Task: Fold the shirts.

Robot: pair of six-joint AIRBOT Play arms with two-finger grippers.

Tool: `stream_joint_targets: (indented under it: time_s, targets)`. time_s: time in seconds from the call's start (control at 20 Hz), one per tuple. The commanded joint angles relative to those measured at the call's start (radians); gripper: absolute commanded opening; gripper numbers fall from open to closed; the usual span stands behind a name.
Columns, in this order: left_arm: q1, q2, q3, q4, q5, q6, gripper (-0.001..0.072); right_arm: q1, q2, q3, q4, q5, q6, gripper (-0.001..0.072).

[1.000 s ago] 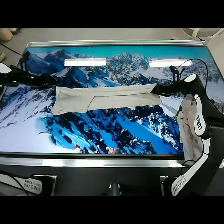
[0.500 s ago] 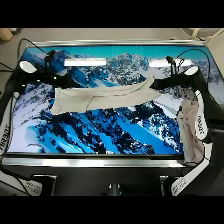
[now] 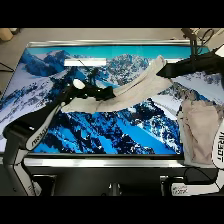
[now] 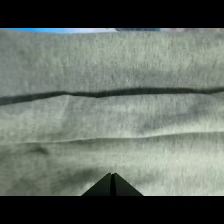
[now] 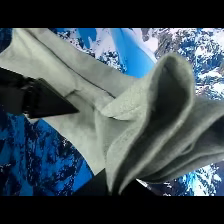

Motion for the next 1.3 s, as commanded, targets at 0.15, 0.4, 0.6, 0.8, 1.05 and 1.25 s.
stream_joint_targets:
  time_s: [0.15, 0.4, 0.6, 0.8, 1.05, 1.25]
  targets:
    - [-0.203, -0.130, 0.001, -0.470, 0.161, 0.075, 0.0023, 0.000, 0.161, 0.001, 0.000, 0.109, 0.059, 0.0020]
    - [-0.078, -0.042, 0.001, -0.459, 0.135, 0.238, 0.0021, 0.014, 0.156, 0.001, 0.002, -0.011, 0.061, 0.0019]
    - [0.176, 0.200, 0.001, -0.194, 0.097, 0.235, 0.0020, 0.162, 0.069, 0.001, 0.006, -0.175, 0.059, 0.0020]
    - [0.477, 0.444, 0.000, -0.097, 0.005, 0.209, 0.0021, 0.380, -0.099, 0.001, 0.016, -0.384, 0.062, 0.0020]
    - [0.713, 0.672, 0.000, -0.094, -0.119, 0.210, 0.0021, 0.603, -0.320, 0.001, 0.097, -0.669, 0.080, 0.0021]
    - [0.744, 0.769, 0.000, -0.089, -0.168, 0.214, 0.0021, 0.688, -0.447, 0.001, 0.137, -0.724, 0.169, 0.0195]
